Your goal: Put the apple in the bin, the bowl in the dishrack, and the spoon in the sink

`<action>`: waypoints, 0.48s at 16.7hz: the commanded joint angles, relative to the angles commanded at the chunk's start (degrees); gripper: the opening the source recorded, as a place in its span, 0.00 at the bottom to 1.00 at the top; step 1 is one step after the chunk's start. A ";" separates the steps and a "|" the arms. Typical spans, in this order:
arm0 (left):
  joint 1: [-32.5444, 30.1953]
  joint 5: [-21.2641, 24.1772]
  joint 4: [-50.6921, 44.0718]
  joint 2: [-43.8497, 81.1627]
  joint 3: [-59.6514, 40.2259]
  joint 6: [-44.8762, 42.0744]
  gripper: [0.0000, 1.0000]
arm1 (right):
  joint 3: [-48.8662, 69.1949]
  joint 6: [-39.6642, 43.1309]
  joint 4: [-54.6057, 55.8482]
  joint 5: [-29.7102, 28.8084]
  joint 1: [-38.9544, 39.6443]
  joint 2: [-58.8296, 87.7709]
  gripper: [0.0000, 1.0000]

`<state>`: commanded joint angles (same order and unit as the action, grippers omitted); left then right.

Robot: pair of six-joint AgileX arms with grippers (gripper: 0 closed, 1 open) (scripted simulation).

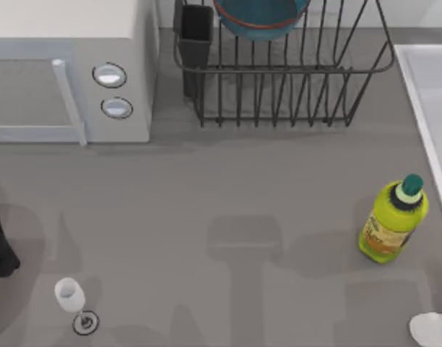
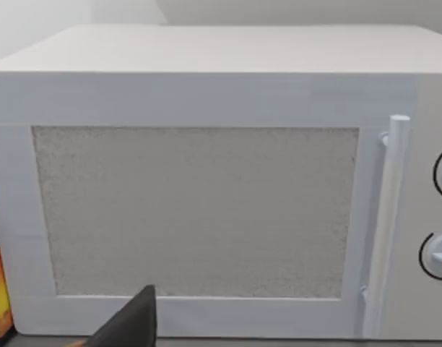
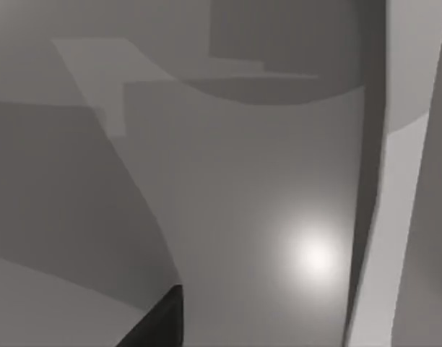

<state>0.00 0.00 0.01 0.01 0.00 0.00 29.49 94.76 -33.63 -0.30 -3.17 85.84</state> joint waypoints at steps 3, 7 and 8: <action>0.00 0.00 0.00 0.00 0.00 0.00 1.00 | 0.00 0.00 0.00 0.00 0.00 0.00 0.10; 0.00 0.00 0.00 0.00 0.00 0.00 1.00 | 0.00 0.00 0.00 0.00 0.00 0.00 0.00; 0.00 0.00 0.00 0.00 0.00 0.00 1.00 | 0.00 0.00 0.00 0.00 0.00 0.00 0.00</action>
<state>0.00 0.00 0.01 0.01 0.00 0.00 29.49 94.76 -33.63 -0.30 -3.17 85.84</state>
